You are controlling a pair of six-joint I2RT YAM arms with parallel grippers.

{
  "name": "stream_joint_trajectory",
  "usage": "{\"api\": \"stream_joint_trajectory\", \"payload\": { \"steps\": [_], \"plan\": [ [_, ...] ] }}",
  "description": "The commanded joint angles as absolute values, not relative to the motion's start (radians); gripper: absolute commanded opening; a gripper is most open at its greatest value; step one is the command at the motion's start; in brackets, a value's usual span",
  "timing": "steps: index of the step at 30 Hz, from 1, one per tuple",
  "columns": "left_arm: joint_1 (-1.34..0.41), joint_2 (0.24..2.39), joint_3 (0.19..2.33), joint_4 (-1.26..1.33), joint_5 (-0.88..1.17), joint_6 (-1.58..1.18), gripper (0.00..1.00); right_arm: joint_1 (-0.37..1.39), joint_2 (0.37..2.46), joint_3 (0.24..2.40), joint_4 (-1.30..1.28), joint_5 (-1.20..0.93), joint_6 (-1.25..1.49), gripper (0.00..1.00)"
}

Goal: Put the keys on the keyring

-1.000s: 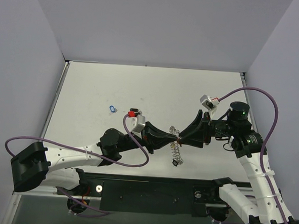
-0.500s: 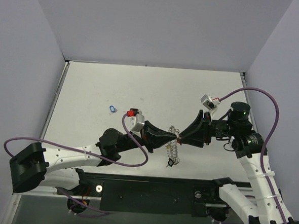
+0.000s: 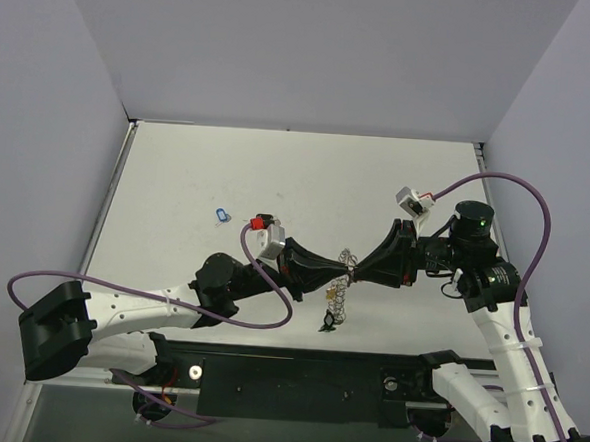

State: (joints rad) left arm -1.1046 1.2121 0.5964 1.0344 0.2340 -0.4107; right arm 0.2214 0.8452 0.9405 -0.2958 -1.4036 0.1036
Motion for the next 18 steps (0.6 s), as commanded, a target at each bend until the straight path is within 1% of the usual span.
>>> {"api": "stream_joint_trajectory", "payload": {
  "steps": [1, 7, 10, 18],
  "plan": [
    [-1.104, 1.209, 0.637, 1.101, 0.221, -0.413, 0.00, 0.218, 0.848, 0.963, -0.279, -1.440, 0.094, 0.16],
    [-1.104, 1.219, 0.640, 1.112, 0.227, -0.420, 0.00, 0.221, 0.862, 0.971, -0.298, -1.440, 0.074, 0.18],
    [-1.104, 1.221, 0.641, 1.117, 0.230, -0.420, 0.00, 0.222, 0.868, 0.974, -0.298, -1.440, 0.071, 0.22],
    [-1.104, 1.227, 0.647, 1.126, 0.230, -0.425, 0.00, 0.227, 0.879, 0.973, -0.301, -1.439, 0.061, 0.22]
  ]
}}
